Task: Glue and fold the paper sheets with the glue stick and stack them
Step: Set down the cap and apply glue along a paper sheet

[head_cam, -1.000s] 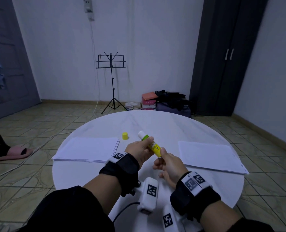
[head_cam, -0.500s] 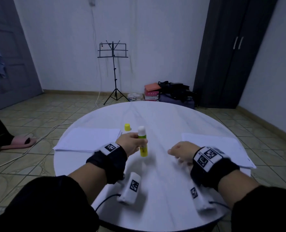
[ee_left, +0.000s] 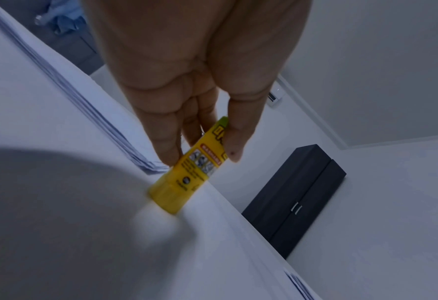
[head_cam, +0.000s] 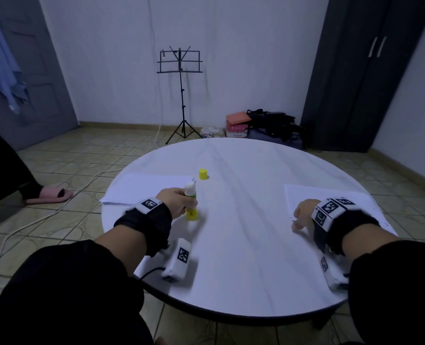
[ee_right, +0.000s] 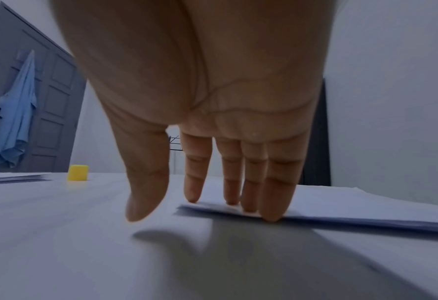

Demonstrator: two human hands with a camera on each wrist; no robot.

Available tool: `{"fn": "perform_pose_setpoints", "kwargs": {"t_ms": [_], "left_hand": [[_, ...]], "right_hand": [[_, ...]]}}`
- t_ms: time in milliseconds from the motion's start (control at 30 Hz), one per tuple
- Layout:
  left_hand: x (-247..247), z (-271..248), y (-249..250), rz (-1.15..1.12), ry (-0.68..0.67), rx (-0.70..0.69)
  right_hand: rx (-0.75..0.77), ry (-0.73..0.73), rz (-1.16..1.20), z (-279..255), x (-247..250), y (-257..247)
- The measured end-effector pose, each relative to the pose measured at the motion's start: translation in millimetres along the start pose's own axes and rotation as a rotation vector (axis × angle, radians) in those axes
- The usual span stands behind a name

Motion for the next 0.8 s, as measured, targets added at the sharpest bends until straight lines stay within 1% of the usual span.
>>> {"fn": "perform_pose_setpoints", "kwargs": {"t_ms": [133,167,300,333,367,433,467,500,533,633,700,800], "left_hand": [[1,4,-4,0.043,0.007,0.002],[1,3,-5,0.068,0.012,0.003],[1,-3,-7,0.17,0.071,0.022],[1,-6,-8,0.191,0.091,0.034],[0,-9,-10,0.202,0.113,0.055],[-5,-19,-12,0.183,0.137,0.096],[-9,-23,-13,0.165,0.14,0.11],[-14,-27,-15,0.154,0.138,0.13],[-20,-32,-16,0.152,0.134,0.148],[-43,-46,-13,0.108,0.093,0.167],[-63,-55,-7,0.104,0.044,0.16],[-102,-67,6,0.111,-0.052,0.15]], "right_hand": [[0.043,0.02,-0.087,-11,4,-3],[0.052,0.012,-0.102,-12,4,-4],[0.012,-0.043,-0.126,-22,13,-5],[0.029,-0.043,-0.166,-23,15,-3],[0.03,-0.008,-0.153,-6,8,5],[0.028,0.002,-0.121,31,-9,22],[0.027,0.013,-0.078,43,-15,27],[0.01,-0.008,-0.011,42,-18,28],[-0.005,-0.02,0.023,26,-11,24],[-0.033,0.012,0.143,-24,13,16],[-0.023,0.055,0.211,-27,16,21],[-0.016,0.066,0.244,-26,18,28]]}}
Point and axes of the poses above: each hand's wrist, its own z-axis towards the middle knuckle, its own x-axis out of the back of the hand, y = z × x, the point moved 5 cm from there along z, towards the middle knuckle, and after that the axes turned 11 degrees about y, right-handed, at the moved point
